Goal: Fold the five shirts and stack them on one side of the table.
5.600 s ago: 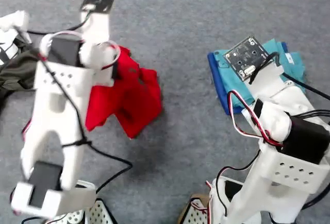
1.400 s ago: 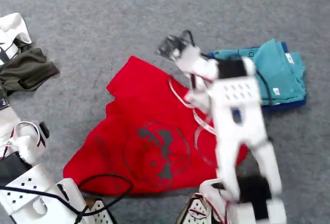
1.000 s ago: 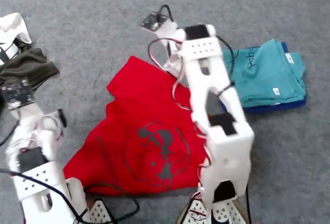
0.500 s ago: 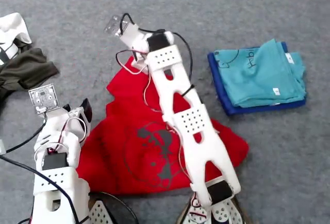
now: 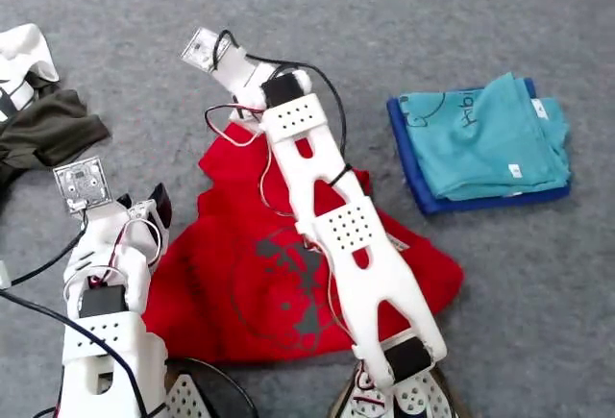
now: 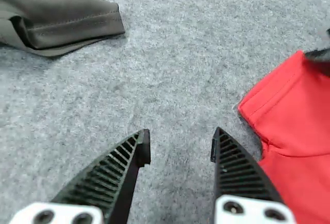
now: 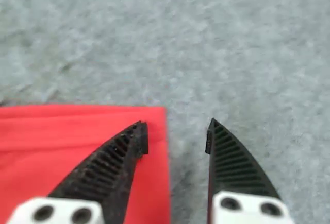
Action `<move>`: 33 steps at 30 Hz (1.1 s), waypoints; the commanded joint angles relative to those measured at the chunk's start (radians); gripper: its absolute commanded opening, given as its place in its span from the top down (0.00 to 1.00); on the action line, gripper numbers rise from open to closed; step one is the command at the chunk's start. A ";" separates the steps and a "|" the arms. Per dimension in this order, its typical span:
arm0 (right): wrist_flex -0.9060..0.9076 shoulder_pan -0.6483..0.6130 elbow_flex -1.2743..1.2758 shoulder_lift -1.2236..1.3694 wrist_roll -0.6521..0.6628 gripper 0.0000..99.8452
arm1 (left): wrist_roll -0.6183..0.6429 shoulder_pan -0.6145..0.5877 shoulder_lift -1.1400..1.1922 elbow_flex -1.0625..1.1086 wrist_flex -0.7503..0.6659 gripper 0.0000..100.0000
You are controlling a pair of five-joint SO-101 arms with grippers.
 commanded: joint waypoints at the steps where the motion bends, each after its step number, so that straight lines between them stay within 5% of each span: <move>1: 0.048 -0.022 -0.004 -0.084 -0.006 0.80 | 0.008 -0.003 0.004 -0.005 -0.021 0.80; 21: -0.009 -0.035 0.074 -0.070 0.141 0.81 | 0.003 -0.003 0.004 -0.006 -0.017 0.80; 27: -0.012 -0.035 0.097 -0.076 0.170 0.98 | 0.003 -0.003 0.004 -0.006 -0.017 0.80; 33: -0.020 -0.002 0.099 -0.077 0.103 0.99 | 0.002 -0.003 0.004 -0.005 -0.017 0.80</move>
